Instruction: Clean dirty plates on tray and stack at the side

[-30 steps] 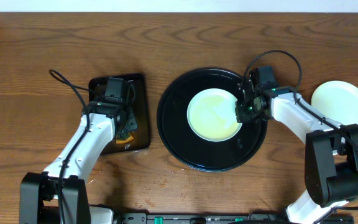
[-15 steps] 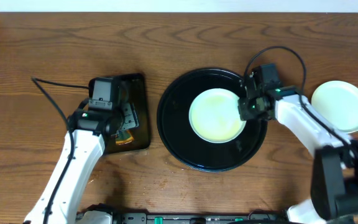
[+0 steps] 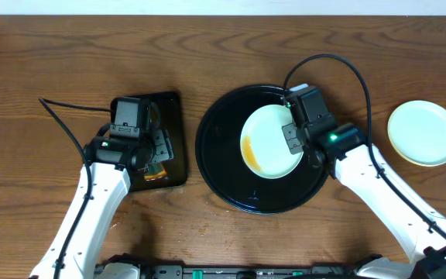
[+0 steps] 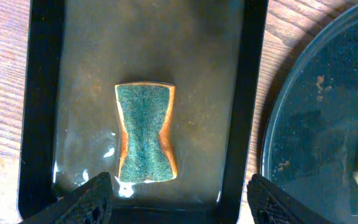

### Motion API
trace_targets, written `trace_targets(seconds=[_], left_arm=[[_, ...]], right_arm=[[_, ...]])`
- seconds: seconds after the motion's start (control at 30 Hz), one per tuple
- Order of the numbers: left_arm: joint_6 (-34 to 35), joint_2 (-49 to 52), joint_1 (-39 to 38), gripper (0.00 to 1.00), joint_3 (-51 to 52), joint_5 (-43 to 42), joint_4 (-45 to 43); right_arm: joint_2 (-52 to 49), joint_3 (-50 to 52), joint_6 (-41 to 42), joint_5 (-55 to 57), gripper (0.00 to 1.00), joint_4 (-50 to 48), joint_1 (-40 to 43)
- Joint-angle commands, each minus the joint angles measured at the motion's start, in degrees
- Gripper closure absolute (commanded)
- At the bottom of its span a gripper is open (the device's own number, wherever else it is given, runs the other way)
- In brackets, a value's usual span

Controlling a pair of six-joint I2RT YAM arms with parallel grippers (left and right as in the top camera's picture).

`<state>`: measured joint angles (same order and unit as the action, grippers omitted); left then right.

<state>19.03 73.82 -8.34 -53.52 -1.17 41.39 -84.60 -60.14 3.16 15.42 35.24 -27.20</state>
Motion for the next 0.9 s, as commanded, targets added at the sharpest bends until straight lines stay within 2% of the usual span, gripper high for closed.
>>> trace_targets(seconds=[0.0, 0.2, 0.4, 0.47, 0.5, 0.57, 0.63, 0.8, 0.87], left_arm=[[-1.0, -0.1, 0.2, 0.29, -1.1, 0.1, 0.2], [-1.0, -0.1, 0.2, 0.29, -1.1, 0.1, 0.2], [-1.0, -0.1, 0.2, 0.29, -1.1, 0.1, 0.8], [-1.0, -0.1, 0.2, 0.29, -1.1, 0.1, 0.8], [-1.0, -0.1, 0.2, 0.29, -1.1, 0.1, 0.8], [-1.0, -0.1, 0.2, 0.29, -1.1, 0.1, 0.8], [-1.0, -0.1, 0.2, 0.28, -1.1, 0.1, 0.8], [-1.0, -0.1, 0.2, 0.28, -1.1, 0.1, 0.8], [-1.0, -0.1, 0.2, 0.28, -1.1, 0.1, 0.7]], right_arm=[[1.0, -0.2, 0.0, 3.2, 0.99, 0.2, -0.2], [-0.9, 0.3, 2.0, -4.7, 0.99, 0.8, 1.1], [-8.9, 0.9, 3.5, -6.0, 0.99, 0.3, 4.8], [-11.8, 0.9, 4.1, -9.8, 0.99, -1.0, 7.9], [-12.8, 0.9, 3.7, -13.2, 0.94, -1.5, 9.5], [-14.4, 0.9, 1.8, -21.6, 0.73, -2.1, 13.2], [-15.4, 0.9, 1.6, -26.1, 0.62, -2.0, 16.4], [-16.7, 0.9, -2.0, -33.7, 0.61, -1.8, 22.0], [-17.3, 1.0, -2.0, -33.7, 0.65, -1.7, 22.3]])
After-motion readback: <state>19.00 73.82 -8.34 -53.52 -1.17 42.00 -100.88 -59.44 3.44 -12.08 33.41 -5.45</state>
